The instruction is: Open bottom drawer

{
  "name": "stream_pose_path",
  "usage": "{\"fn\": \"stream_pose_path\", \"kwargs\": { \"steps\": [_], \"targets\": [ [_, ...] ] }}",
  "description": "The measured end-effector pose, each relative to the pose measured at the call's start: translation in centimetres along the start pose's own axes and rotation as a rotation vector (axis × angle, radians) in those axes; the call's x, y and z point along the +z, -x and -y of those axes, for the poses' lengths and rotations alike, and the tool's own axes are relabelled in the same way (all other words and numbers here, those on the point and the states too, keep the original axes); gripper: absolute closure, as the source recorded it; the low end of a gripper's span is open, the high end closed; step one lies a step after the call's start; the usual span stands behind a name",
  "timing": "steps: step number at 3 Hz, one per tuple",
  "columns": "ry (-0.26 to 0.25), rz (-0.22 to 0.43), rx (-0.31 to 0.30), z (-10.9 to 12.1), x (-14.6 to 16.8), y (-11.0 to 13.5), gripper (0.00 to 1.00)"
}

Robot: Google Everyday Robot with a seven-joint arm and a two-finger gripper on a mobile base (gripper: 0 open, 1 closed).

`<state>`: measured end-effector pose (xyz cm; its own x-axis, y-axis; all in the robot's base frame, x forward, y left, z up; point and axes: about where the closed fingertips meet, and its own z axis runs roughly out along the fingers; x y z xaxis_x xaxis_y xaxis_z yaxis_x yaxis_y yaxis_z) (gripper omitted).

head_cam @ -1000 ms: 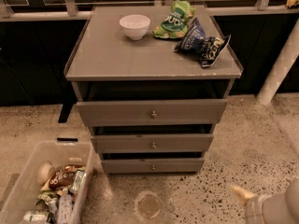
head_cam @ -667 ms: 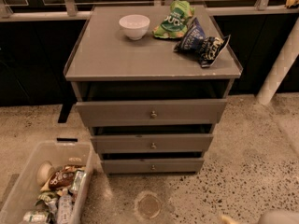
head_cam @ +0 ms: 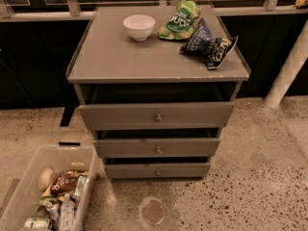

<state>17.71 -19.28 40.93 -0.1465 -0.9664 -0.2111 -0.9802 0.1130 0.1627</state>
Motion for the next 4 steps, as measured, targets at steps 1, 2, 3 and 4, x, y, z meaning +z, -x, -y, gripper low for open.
{"fn": "stream_pose_path", "kwargs": {
  "steps": [1, 2, 3, 4],
  "targets": [
    [-0.001, 0.000, 0.001, 0.0, 0.0, 0.0, 0.00],
    [-0.013, -0.005, 0.019, 1.4, 1.0, -0.8, 0.00],
    [-0.115, 0.036, 0.005, 6.2, 1.3, -0.8, 0.00],
    [-0.203, 0.095, -0.012, 11.4, 1.5, 0.3, 0.00]
  ]
}}
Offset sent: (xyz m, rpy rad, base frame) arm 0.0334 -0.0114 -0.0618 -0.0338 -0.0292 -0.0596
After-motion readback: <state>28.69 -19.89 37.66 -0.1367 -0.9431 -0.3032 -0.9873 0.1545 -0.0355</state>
